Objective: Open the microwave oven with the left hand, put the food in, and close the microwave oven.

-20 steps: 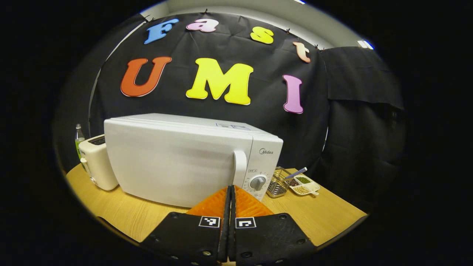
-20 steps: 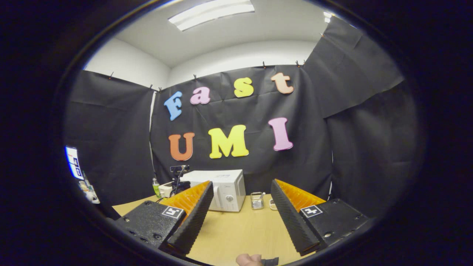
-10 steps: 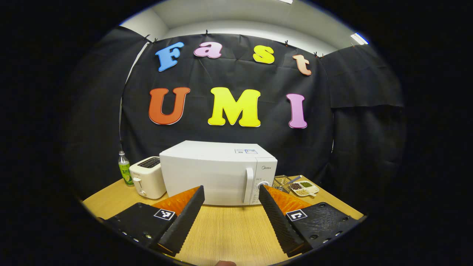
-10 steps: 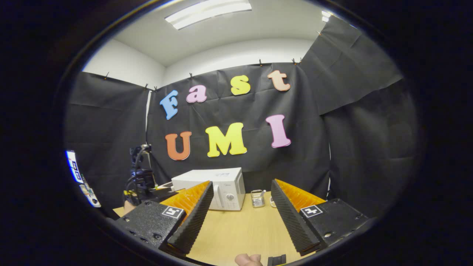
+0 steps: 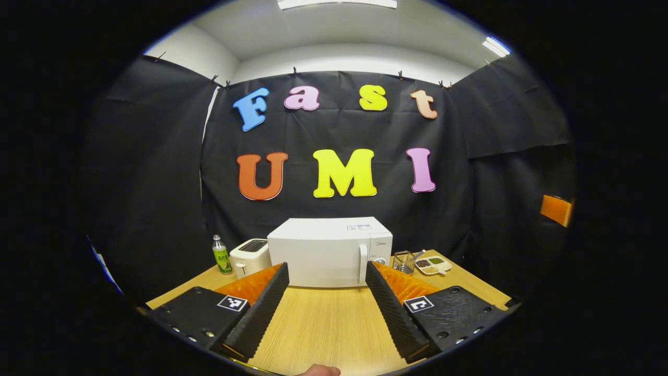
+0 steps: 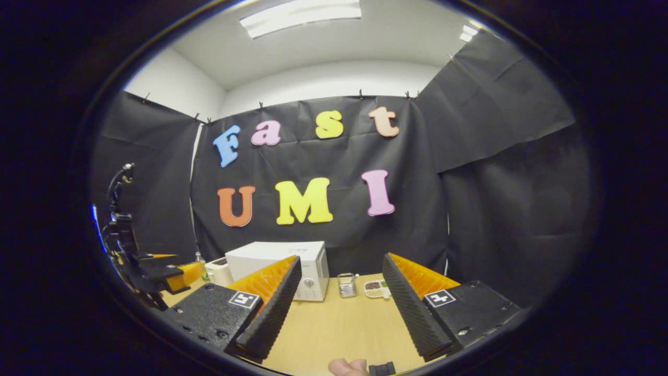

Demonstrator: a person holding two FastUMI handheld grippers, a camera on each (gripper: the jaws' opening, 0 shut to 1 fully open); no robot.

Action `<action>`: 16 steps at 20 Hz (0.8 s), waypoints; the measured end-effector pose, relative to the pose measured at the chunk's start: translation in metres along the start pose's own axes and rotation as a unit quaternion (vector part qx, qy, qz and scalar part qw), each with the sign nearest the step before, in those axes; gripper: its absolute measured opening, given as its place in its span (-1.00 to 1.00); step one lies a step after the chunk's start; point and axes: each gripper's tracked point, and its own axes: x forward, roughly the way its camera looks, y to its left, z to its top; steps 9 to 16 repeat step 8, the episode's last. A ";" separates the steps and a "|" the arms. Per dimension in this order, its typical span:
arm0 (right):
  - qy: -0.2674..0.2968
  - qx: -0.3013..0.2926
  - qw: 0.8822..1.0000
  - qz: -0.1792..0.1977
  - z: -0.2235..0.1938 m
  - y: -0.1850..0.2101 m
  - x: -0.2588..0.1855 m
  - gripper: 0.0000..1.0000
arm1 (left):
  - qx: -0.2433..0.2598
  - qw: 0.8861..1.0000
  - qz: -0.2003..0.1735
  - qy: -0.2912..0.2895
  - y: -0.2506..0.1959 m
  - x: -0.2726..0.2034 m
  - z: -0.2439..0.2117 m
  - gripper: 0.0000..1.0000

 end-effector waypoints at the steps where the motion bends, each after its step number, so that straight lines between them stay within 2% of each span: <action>1: -0.002 -0.004 1.000 -0.002 0.001 0.000 -0.003 0.99 | -0.001 1.000 -0.005 -0.002 -0.003 -0.011 0.002 0.86; 4: -0.010 -0.010 1.000 -0.012 0.007 -0.005 -0.012 0.99 | -0.003 1.000 -0.015 -0.013 -0.007 -0.040 0.010 0.86; 5: -0.013 -0.011 1.000 -0.019 0.009 -0.008 -0.015 0.79 | -0.004 1.000 -0.010 -0.023 -0.004 -0.047 0.018 0.86; 8: -0.018 -0.023 0.999 -0.035 0.015 -0.014 -0.024 0.79 | -0.002 0.999 -0.006 -0.043 0.002 -0.064 0.032 0.89; 16: -0.018 -0.023 0.999 -0.035 0.015 -0.014 -0.024 0.79 | -0.002 0.999 -0.006 -0.043 0.002 -0.064 0.032 0.89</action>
